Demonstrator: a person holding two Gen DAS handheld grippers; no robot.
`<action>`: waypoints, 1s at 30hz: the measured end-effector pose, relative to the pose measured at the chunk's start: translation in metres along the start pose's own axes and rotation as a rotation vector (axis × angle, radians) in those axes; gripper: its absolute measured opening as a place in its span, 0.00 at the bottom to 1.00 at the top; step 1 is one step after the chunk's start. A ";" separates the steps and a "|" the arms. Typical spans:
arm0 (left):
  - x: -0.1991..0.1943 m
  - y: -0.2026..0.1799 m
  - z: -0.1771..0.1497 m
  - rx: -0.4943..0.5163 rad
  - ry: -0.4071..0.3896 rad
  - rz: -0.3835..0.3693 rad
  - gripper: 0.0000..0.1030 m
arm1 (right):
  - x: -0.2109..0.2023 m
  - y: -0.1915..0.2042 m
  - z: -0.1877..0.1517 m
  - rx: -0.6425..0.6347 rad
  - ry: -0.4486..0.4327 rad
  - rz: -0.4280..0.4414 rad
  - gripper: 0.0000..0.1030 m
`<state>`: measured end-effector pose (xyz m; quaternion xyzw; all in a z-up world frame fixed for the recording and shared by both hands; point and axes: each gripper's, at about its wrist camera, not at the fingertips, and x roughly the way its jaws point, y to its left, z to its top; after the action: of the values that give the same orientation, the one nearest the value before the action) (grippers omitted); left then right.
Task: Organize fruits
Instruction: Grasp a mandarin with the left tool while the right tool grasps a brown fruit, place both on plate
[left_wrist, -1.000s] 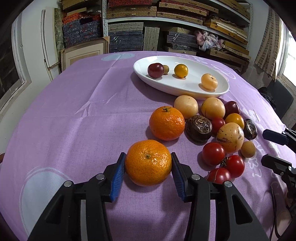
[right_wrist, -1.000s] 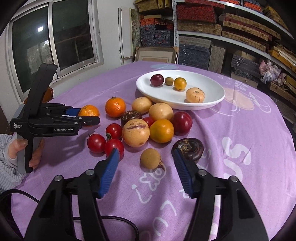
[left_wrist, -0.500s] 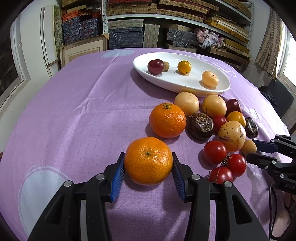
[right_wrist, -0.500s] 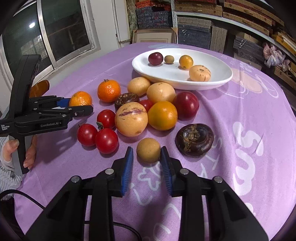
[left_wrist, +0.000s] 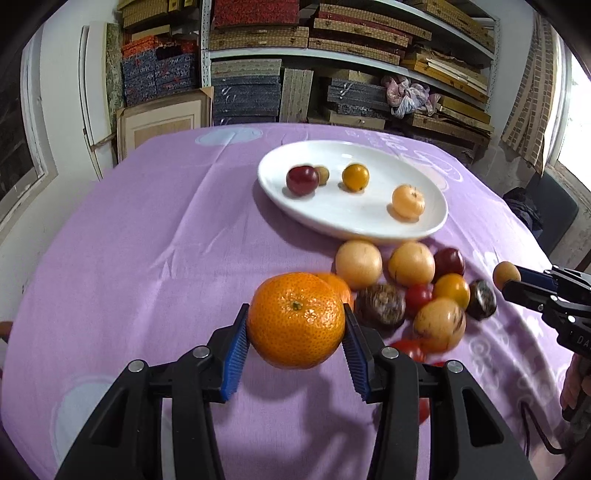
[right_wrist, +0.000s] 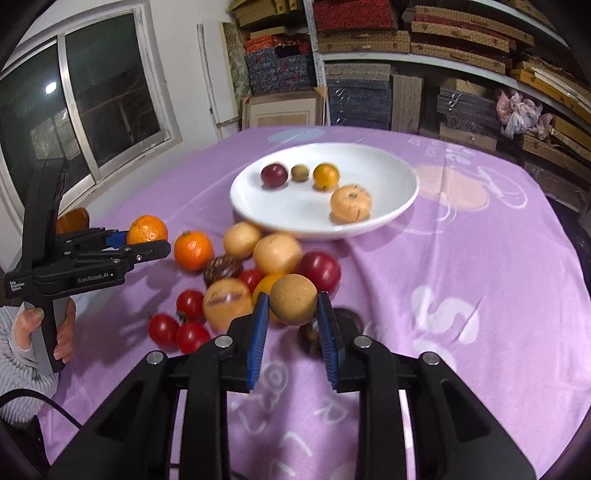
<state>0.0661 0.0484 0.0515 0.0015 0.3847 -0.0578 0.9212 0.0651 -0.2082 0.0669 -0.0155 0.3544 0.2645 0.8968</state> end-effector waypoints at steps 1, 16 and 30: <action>0.000 -0.002 0.014 0.007 -0.012 0.000 0.46 | -0.002 -0.005 0.013 0.014 -0.023 -0.012 0.25; 0.108 -0.025 0.089 0.055 0.099 0.012 0.47 | 0.121 0.003 0.093 -0.002 0.096 0.010 0.26; 0.009 0.014 0.022 -0.002 -0.011 0.073 0.83 | -0.024 -0.014 -0.004 0.055 -0.122 -0.041 0.86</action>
<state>0.0892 0.0607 0.0598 0.0143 0.3793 -0.0240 0.9249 0.0549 -0.2321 0.0772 0.0180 0.3058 0.2367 0.9220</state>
